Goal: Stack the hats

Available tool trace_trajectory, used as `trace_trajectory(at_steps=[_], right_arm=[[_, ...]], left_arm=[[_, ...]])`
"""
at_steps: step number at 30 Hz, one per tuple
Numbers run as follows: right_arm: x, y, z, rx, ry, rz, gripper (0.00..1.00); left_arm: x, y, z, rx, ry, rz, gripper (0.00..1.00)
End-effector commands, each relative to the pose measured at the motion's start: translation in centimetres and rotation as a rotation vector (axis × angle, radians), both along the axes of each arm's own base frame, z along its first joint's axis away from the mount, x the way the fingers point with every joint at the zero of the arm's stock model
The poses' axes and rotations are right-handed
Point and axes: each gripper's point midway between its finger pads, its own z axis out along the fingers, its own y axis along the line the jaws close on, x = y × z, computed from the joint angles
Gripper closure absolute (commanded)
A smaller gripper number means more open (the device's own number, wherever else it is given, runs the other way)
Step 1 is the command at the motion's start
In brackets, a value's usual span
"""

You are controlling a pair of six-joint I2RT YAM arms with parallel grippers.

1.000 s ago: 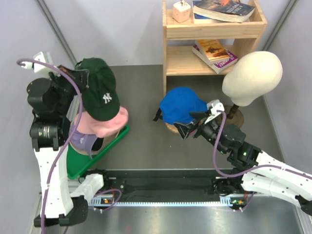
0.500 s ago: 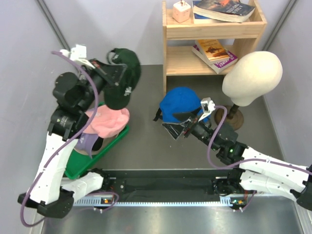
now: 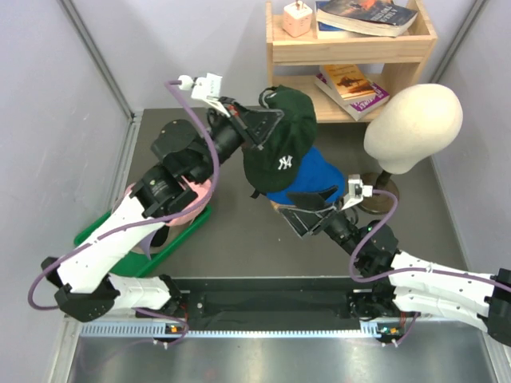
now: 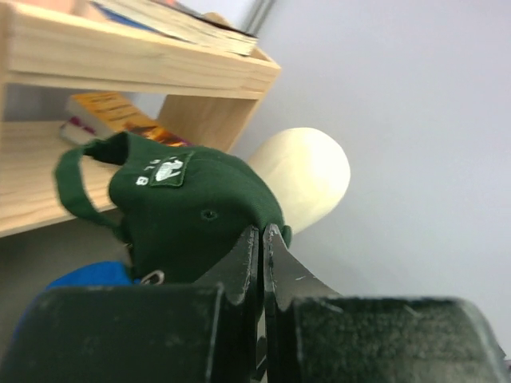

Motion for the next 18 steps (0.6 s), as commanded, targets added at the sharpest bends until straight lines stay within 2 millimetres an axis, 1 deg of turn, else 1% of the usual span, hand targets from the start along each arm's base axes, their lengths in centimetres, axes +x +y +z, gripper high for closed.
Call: trace_trajectory(at_steps=[1, 2, 3, 4, 5, 6, 10, 12, 13, 15, 16, 17, 18], right_arm=[[-0.8, -1.9, 3.0, 0.155, -0.04, -0.011, 0.0], [-0.6, -2.1, 2.9, 0.152, -0.035, -0.024, 0.0], [-0.6, -2.2, 2.8, 0.151, -0.034, -0.027, 0.0], [-0.6, -2.4, 2.8, 0.154, -0.037, -0.033, 0.0], [-0.6, -2.5, 2.6, 0.153, -0.035, -0.04, 0.0], [-0.6, -2.8, 2.7, 0.161, -0.039, -0.046, 0.0], [-0.5, -3.8, 2.6, 0.175, -0.047, -0.08, 0.0], [-0.5, -3.9, 2.3, 0.169, -0.045, -0.084, 0.0], [-0.5, -3.9, 2.2, 0.166, -0.043, -0.087, 0.0], [-0.4, -3.9, 1.9, 0.16, -0.04, -0.091, 0.0], [-0.3, -3.8, 1.7, 0.157, -0.035, -0.093, 0.0], [-0.1, -3.7, 1.4, 0.151, -0.029, -0.097, 0.0], [-0.1, -3.8, 1.4, 0.152, -0.027, -0.103, 0.0]], left_arm=[[-2.3, -1.0, 6.4, -0.124, -0.146, -0.005, 1.0], [-2.0, -1.7, 6.1, -0.103, -0.152, 0.01, 1.0], [-2.6, -2.4, 6.2, -0.097, -0.156, -0.002, 1.0], [-2.9, -2.4, 7.0, -0.105, -0.168, -0.004, 1.0], [-2.8, -3.1, 6.7, -0.091, -0.166, -0.006, 1.0], [-3.2, -3.3, 6.9, -0.097, -0.168, -0.013, 1.0], [-3.4, -3.7, 7.0, -0.114, -0.173, -0.013, 1.0], [-3.5, -4.1, 7.0, -0.118, -0.171, -0.018, 1.0], [-3.5, -4.0, 7.4, -0.126, -0.176, -0.019, 1.0], [-3.7, -4.5, 7.5, -0.129, -0.178, -0.029, 1.0], [-3.9, -4.5, 7.9, -0.134, -0.183, -0.036, 1.0], [-3.9, -4.8, 7.9, -0.131, -0.183, -0.037, 1.0], [-4.1, -4.8, 8.4, -0.139, -0.188, -0.041, 1.0]])
